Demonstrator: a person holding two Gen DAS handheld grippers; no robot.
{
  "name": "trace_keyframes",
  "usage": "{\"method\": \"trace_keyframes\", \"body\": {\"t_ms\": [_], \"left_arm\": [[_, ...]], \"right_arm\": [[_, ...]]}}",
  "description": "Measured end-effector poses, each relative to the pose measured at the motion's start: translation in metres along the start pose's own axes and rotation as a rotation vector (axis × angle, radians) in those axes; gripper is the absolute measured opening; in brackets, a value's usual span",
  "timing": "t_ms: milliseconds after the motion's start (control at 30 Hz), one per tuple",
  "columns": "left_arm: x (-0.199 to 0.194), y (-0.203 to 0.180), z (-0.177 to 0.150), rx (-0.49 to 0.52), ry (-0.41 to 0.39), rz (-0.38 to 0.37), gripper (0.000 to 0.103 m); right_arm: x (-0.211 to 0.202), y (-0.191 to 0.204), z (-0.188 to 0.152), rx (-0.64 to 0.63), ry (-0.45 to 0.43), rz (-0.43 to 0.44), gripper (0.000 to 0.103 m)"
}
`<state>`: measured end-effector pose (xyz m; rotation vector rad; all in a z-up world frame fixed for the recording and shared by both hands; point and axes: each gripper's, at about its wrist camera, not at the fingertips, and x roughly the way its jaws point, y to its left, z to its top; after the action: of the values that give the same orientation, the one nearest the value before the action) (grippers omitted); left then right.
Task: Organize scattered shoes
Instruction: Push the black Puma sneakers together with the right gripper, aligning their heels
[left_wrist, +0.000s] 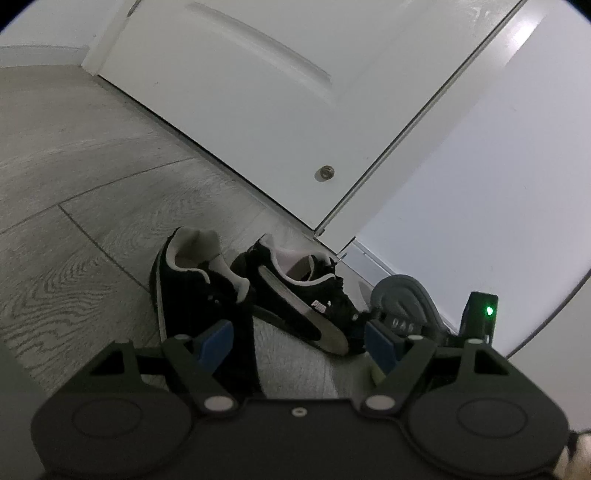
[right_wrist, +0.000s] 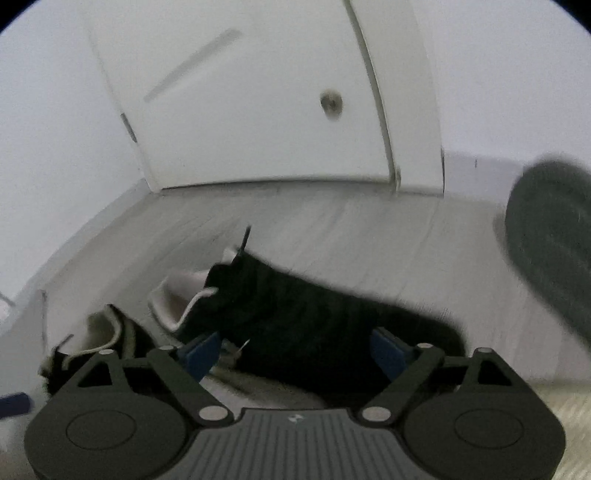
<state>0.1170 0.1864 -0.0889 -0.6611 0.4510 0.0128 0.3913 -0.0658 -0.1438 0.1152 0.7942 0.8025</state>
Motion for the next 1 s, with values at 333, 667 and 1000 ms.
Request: {"method": "trace_keyframes", "body": {"t_ms": [333,667,1000], "left_arm": [[0.0,0.002,0.0,-0.004,-0.001,0.0,0.079],[0.002,0.004,0.002,-0.019,0.0,-0.004,0.079],[-0.006,0.003,0.002,-0.017,-0.029,-0.004,0.079]], "right_arm": [[-0.027,0.035,-0.009,-0.063,-0.008,-0.01,0.085],[-0.001,0.032,-0.002,-0.389,0.071,-0.124,0.095],[-0.039,0.074,-0.057,-0.13,0.117,-0.033,0.095]]}}
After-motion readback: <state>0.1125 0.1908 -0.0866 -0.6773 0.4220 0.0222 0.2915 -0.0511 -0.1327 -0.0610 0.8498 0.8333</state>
